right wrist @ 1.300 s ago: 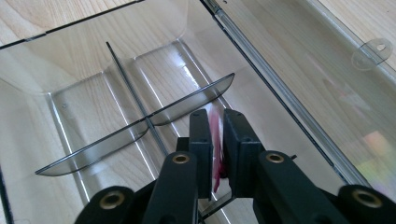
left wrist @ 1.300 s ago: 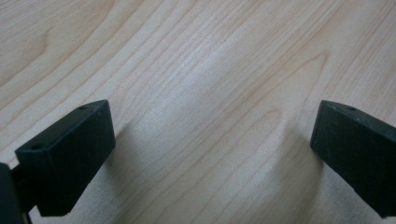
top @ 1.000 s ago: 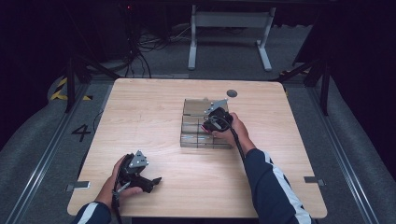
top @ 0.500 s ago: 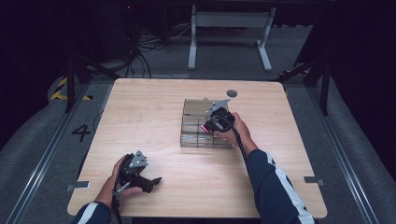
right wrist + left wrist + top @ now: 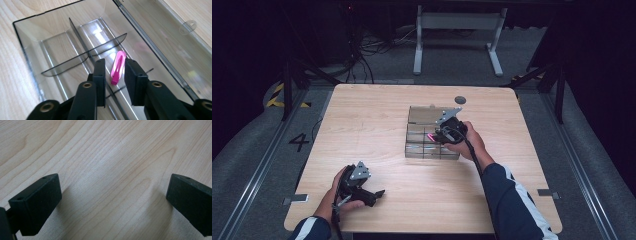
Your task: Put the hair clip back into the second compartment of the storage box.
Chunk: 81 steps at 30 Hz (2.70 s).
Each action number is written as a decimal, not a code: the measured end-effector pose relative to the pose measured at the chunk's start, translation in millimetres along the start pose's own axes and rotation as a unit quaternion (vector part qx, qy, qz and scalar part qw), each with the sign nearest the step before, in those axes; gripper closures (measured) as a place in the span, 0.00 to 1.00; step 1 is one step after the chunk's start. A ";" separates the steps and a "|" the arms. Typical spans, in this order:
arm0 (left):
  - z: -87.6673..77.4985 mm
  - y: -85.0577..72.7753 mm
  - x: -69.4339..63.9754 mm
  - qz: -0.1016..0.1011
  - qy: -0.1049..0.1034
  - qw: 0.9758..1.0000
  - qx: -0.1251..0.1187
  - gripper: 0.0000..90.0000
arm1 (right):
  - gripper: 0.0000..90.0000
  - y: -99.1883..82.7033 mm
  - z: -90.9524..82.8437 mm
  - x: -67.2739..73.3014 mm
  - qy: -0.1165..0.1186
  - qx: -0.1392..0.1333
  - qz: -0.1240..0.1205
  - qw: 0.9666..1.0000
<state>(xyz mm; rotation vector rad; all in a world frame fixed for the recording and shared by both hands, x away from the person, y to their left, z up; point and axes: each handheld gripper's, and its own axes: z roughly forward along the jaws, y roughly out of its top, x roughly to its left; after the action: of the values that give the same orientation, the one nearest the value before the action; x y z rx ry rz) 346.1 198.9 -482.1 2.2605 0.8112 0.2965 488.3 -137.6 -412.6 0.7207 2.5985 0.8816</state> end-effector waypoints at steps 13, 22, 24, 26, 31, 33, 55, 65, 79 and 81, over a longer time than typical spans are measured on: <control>-0.4 -0.2 0.0 0.000 0.001 1.000 0.001 0.01 | 0.65 -9.3 -25.2 6.9 0.004 -0.005 -0.007 1.000; -0.4 -0.3 -0.1 -0.001 0.001 1.000 0.001 0.01 | 0.58 -12.3 -38.8 10.1 0.002 0.008 -0.014 1.000; -0.4 -0.3 -0.1 -0.001 0.001 1.000 0.001 0.01 | 0.58 -12.8 -41.8 11.5 0.006 0.008 -0.019 1.000; -0.4 -0.3 -0.1 -0.001 0.001 1.000 0.001 0.01 | 0.57 -13.0 -42.8 12.0 0.005 0.008 -0.020 1.000; -0.4 -0.2 -0.1 -0.001 0.001 1.000 0.001 0.01 | 0.54 -16.5 -47.8 15.1 0.002 0.007 -0.025 1.000; -0.4 -0.2 -0.1 -0.001 0.001 1.000 0.001 0.01 | 0.53 -18.6 -48.8 16.8 0.000 0.008 -0.028 1.000; -0.4 -0.2 -0.1 -0.001 0.001 1.000 0.001 0.01 | 0.38 -50.2 -78.3 27.5 -0.042 0.005 -0.031 0.999; -0.4 -0.3 -0.1 -0.001 0.001 1.000 0.001 0.01 | 0.34 -68.0 -91.5 32.9 -0.056 0.002 -0.032 0.998; -0.4 -0.2 -0.1 -0.001 0.001 1.000 0.001 0.01 | 0.33 -107.0 -106.5 38.6 -0.081 0.015 -0.033 0.996; -0.4 -0.2 -0.1 -0.001 0.001 1.000 0.001 0.01 | 0.32 -109.7 -107.8 38.9 -0.083 0.017 -0.032 0.996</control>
<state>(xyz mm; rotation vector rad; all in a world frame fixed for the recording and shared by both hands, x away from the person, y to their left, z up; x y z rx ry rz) 345.7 199.2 -482.0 2.2614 0.8149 0.2979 370.2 -243.2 -404.2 0.6838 2.4800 0.7289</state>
